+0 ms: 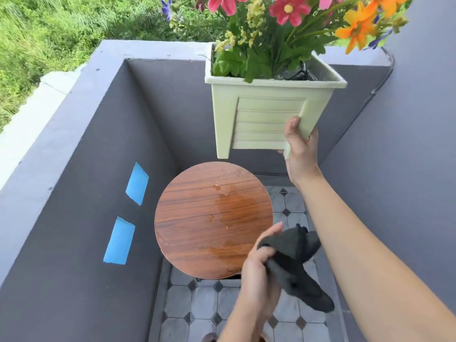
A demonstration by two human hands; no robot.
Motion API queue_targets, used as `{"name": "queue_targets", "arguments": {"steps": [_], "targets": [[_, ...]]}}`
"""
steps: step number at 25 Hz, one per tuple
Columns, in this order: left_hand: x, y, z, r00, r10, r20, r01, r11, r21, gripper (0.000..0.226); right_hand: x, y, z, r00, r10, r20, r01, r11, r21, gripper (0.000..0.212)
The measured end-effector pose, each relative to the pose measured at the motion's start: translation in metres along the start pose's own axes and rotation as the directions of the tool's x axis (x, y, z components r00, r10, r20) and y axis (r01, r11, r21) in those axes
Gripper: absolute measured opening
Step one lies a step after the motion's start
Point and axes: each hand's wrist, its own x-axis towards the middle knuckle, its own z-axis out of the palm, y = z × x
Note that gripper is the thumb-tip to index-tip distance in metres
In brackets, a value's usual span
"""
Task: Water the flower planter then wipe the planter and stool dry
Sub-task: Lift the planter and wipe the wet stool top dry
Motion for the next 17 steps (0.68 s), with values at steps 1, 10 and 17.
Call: {"name": "queue_targets", "arguments": {"steps": [1,10,17], "targets": [[0.004,0.016,-0.008,1.000,-0.004,-0.027,0.005,0.999,0.049,0.043,0.000,-0.001,-0.002,1.000,0.005,-0.012,-0.005,1.000,0.016,0.058],[0.043,0.077,-0.094,0.876,0.477,-0.069,0.045,0.061,0.997,0.045,0.001,0.001,-0.021,0.989,0.025,-0.147,-0.016,0.998,0.061,0.070],[0.042,0.039,-0.108,0.821,0.177,0.543,-0.237,-0.760,0.605,0.049,-0.005,0.010,-0.048,0.975,0.018,-0.221,-0.006,0.999,0.054,0.064]]}}
